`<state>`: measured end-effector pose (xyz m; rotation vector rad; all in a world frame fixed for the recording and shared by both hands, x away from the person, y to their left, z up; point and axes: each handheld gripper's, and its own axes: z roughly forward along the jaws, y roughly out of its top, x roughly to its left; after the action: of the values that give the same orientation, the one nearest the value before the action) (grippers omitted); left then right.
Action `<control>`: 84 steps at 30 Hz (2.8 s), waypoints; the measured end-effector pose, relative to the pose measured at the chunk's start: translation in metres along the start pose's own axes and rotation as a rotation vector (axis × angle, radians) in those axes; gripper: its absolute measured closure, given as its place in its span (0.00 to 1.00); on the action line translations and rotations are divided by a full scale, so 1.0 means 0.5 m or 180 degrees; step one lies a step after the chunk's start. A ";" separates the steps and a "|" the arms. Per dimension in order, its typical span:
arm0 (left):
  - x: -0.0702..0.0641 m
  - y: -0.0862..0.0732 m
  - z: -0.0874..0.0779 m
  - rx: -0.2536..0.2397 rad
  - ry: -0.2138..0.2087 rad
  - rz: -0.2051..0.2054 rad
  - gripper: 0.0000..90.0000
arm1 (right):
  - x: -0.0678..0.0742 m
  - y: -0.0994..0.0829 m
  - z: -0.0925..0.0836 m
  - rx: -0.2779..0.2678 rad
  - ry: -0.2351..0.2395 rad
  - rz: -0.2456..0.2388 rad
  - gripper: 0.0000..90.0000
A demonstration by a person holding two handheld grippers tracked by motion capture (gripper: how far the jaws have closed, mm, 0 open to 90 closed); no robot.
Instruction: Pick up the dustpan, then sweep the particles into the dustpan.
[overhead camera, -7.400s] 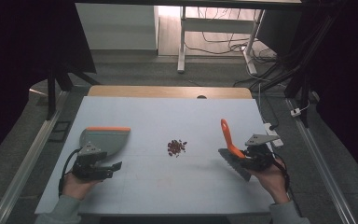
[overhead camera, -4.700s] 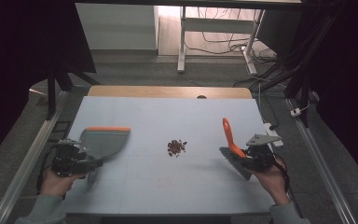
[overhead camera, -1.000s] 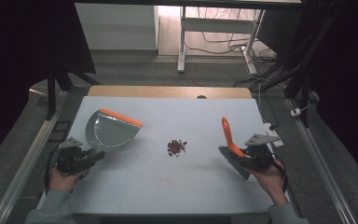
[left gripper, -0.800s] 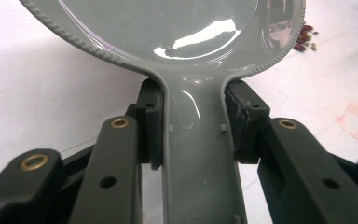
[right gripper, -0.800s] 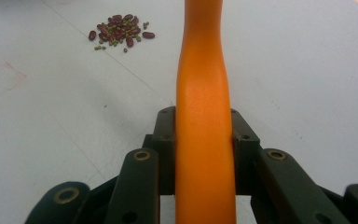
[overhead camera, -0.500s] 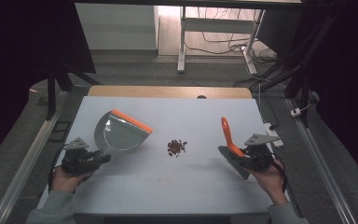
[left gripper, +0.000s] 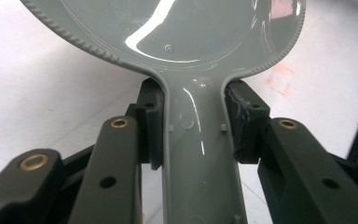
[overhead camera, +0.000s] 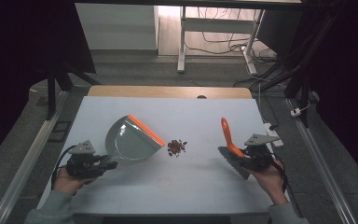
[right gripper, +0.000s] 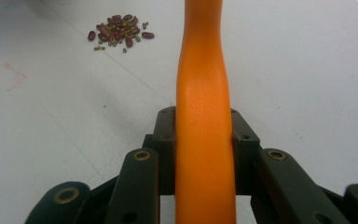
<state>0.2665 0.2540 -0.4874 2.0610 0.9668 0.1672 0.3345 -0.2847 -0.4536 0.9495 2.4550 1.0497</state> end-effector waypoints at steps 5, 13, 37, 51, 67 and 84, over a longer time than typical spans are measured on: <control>-0.008 0.002 0.008 0.0110 -0.0101 0.0099 0.69 | 0.002 0.000 0.001 0.0002 0.0005 -0.0005 0.78; -0.007 0.000 0.012 0.0248 -0.0241 0.0186 0.69 | 0.001 0.002 -0.003 -0.0010 -0.0010 -0.0013 0.78; -0.009 -0.003 0.032 0.0490 -0.0342 0.0302 0.69 | 0.028 0.042 0.038 0.0029 0.0046 -0.0144 0.78; -0.022 -0.002 0.072 0.0718 -0.0437 0.0381 0.69 | 0.039 0.105 0.077 -0.0045 0.0068 -0.0174 0.78; -0.008 0.014 0.092 0.0795 -0.0466 0.0360 0.69 | 0.053 0.175 0.144 -0.0011 0.0104 -0.0188 0.78; -0.004 0.018 0.103 0.0885 -0.0507 0.0290 0.69 | 0.048 0.205 0.225 0.0168 0.0043 -0.0200 0.78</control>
<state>0.2922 0.2168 -0.5136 2.3339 0.8359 -0.0884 0.4201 -0.1567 -0.4567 0.8777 2.5178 0.9781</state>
